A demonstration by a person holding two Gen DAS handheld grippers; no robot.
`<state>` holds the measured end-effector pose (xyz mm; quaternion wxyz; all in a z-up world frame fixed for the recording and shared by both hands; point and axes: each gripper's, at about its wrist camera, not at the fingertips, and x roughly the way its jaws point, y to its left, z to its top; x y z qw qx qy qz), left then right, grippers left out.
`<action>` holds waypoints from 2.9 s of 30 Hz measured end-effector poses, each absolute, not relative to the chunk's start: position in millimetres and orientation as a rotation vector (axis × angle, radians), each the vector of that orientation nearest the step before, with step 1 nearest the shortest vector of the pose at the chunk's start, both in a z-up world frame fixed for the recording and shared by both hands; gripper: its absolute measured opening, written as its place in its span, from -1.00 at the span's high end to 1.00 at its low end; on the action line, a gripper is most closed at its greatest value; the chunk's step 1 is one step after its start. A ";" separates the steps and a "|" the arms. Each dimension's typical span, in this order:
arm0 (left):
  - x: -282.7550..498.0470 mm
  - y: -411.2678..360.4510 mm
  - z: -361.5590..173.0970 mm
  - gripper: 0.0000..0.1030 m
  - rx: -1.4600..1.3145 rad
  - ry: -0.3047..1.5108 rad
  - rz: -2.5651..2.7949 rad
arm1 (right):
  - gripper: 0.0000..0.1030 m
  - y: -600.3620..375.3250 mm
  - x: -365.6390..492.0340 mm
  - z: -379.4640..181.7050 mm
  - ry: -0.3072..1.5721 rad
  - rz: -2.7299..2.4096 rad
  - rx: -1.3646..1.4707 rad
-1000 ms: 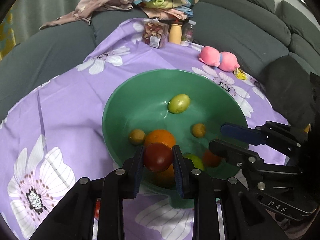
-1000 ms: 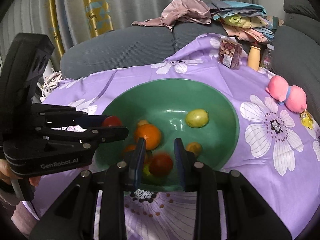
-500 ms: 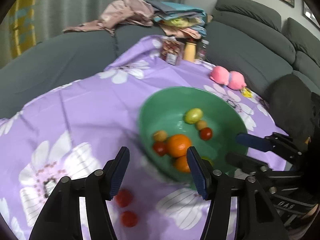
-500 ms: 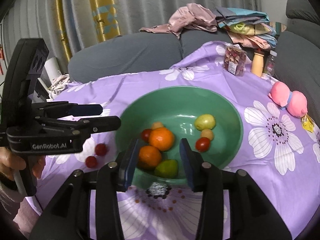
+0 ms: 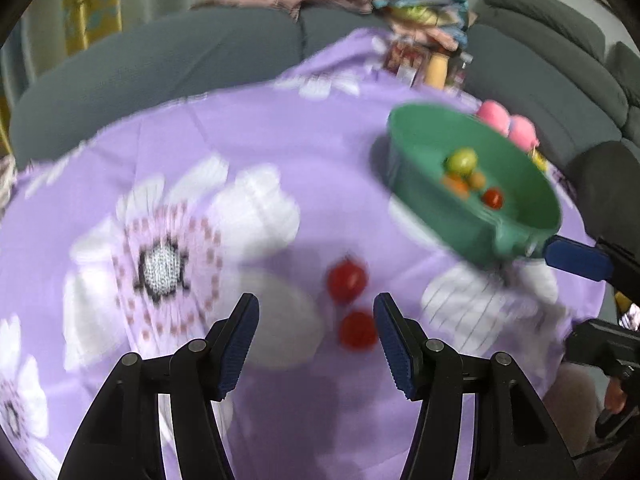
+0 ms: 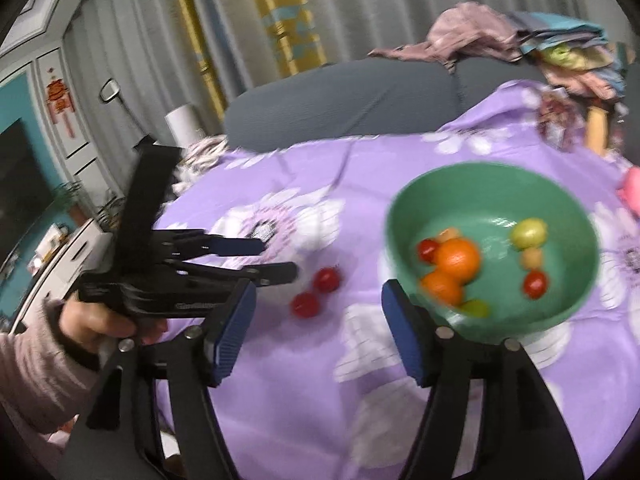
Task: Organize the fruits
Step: 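Grasp a remaining tomato with the left gripper while the right gripper grasps the last one, then carry both tomatoes into the bowl and open both grippers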
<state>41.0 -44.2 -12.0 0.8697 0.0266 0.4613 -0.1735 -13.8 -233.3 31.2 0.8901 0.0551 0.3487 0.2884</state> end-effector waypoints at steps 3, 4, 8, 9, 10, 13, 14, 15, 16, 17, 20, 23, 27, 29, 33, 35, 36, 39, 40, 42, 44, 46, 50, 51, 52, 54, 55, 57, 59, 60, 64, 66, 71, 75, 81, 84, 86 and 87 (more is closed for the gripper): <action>37.7 -41.4 -28.4 -0.15 0.041 1.009 -0.381 | -0.27 -219.8 -20.3 19.2 0.759 0.640 0.091; 38.0 -42.4 -32.3 -0.15 0.029 1.020 -0.399 | -0.27 -217.1 -21.6 16.3 0.766 0.645 0.084; 42.9 -58.7 -32.4 -0.15 0.034 1.044 -0.459 | -0.27 -217.1 -21.3 5.5 0.794 0.650 0.099; 45.0 -62.4 -31.6 -0.12 0.045 1.046 -0.459 | -0.28 -218.5 -20.7 4.1 0.796 0.647 0.105; 47.5 -66.5 -30.8 -0.12 0.057 1.045 -0.460 | -0.28 -220.6 -20.0 3.0 0.796 0.642 0.109; 55.4 -77.0 -33.6 -0.11 0.073 1.065 -0.484 | -0.30 -228.0 -18.2 0.6 0.801 0.631 0.133; 56.8 -78.1 -36.3 -0.08 0.070 1.080 -0.494 | -0.30 -229.9 -18.3 -0.7 0.803 0.629 0.134; 57.1 -79.7 -36.5 0.03 0.081 1.079 -0.488 | -0.31 -231.2 -18.3 -1.2 0.804 0.627 0.132; 57.7 -81.5 -36.2 0.32 0.095 1.080 -0.486 | -0.31 -231.9 -18.8 -1.4 0.805 0.628 0.132; 59.5 -82.7 -35.9 0.44 0.100 1.082 -0.484 | -0.31 -232.4 -18.5 -1.8 0.806 0.629 0.134; 61.7 -80.0 -35.7 0.49 0.098 1.089 -0.482 | -0.31 -230.8 -17.5 -1.8 0.804 0.634 0.138; 62.3 -70.0 -32.5 0.49 0.072 1.073 -0.459 | -0.31 -223.9 -14.9 -1.5 0.812 0.638 0.126; 55.0 -40.9 -17.4 0.50 0.034 1.031 -0.423 | -0.31 -210.8 -2.7 -0.3 0.836 0.635 0.095; 49.4 -23.6 -11.7 0.49 0.005 1.016 -0.401 | -0.31 -202.3 6.0 0.2 0.853 0.625 0.070; 37.4 11.6 -5.5 0.50 -0.049 0.997 -0.370 | -0.10 -180.4 31.0 -6.9 0.907 0.613 -0.009; 31.6 23.4 -4.2 0.50 -0.063 0.988 -0.358 | -0.07 -165.6 42.2 -11.3 0.932 0.622 -0.058; 31.0 25.0 -4.0 0.50 -0.069 0.985 -0.356 | -0.08 -157.6 47.0 -13.4 0.943 0.613 -0.093; 29.8 32.9 -3.1 0.50 -0.087 0.977 -0.357 | -0.06 -143.2 64.4 -20.3 0.975 0.573 -0.156; 29.8 34.6 -2.6 0.50 -0.095 0.974 -0.360 | -0.05 -139.7 70.0 -23.3 0.993 0.565 -0.171; 28.6 37.9 -1.5 0.50 -0.099 0.967 -0.365 | 0.02 -133.8 77.4 -29.0 1.012 0.532 -0.224; 28.8 39.0 -0.7 0.50 -0.103 0.962 -0.373 | 0.11 -131.6 81.7 -34.8 1.035 0.521 -0.257; 29.0 39.3 -0.8 0.50 -0.107 0.960 -0.378 | 0.22 -131.1 84.8 -39.5 1.049 0.512 -0.282; 31.2 38.2 -1.7 0.50 -0.107 0.963 -0.380 | 0.42 -131.9 91.5 -42.1 1.063 0.522 -0.281; 31.6 38.1 -0.8 0.50 -0.106 0.962 -0.380 | 0.43 -133.7 92.6 -41.8 1.063 0.524 -0.273; 31.1 37.5 0.7 0.49 -0.105 0.960 -0.381 | 0.43 -133.1 91.8 -40.4 1.058 0.524 -0.273; 29.6 34.9 6.9 0.50 -0.097 0.948 -0.383 | 0.43 -134.3 88.1 -34.6 1.028 0.542 -0.251; 29.2 33.1 10.4 0.50 -0.092 0.941 -0.384 | 0.43 -137.0 85.3 -28.0 1.009 0.553 -0.217; 27.9 28.5 17.4 0.50 -0.082 0.926 -0.386 | 0.43 -144.4 76.3 -11.3 0.957 0.578 -0.165; 28.1 20.0 25.9 0.49 -0.065 0.911 -0.391 | 0.42 -156.2 64.1 9.5 0.891 0.604 -0.120; 29.2 15.3 29.6 0.49 -0.056 0.903 -0.394 | 0.42 -161.1 60.5 18.7 0.862 0.604 -0.100; 29.2 -9.3 41.3 0.49 -0.015 0.877 -0.423 | 0.42 -190.6 43.6 47.6 0.769 0.565 -0.043; 30.5 -25.7 46.2 0.50 0.006 0.869 -0.445 | 0.42 -209.7 36.5 55.5 0.738 0.520 -0.042; 38.9 -75.6 58.7 0.49 0.054 0.838 -0.514 | 0.42 -254.1 33.8 55.5 0.729 0.415 0.003; 52.0 -122.7 61.4 0.49 0.098 0.829 -0.573 | 0.40 -286.6 37.5 45.7 0.760 0.334 0.024; 80.7 -175.2 48.9 0.48 0.123 0.882 -0.585 | 0.36 -320.3 45.5 25.2 0.824 0.270 0.046; 86.4 -185.5 48.3 -0.28 0.143 0.912 -0.551 | 0.07 -328.2 47.1 25.0 0.839 0.250 0.039; 84.4 -185.2 54.1 -0.82 0.156 0.903 -0.519 | -0.27 -331.1 45.7 27.9 0.842 0.225 0.008; 82.4 -183.2 59.0 -0.87 0.155 0.886 -0.504 | -0.47 -333.0 45.1 29.8 0.839 0.217 0.001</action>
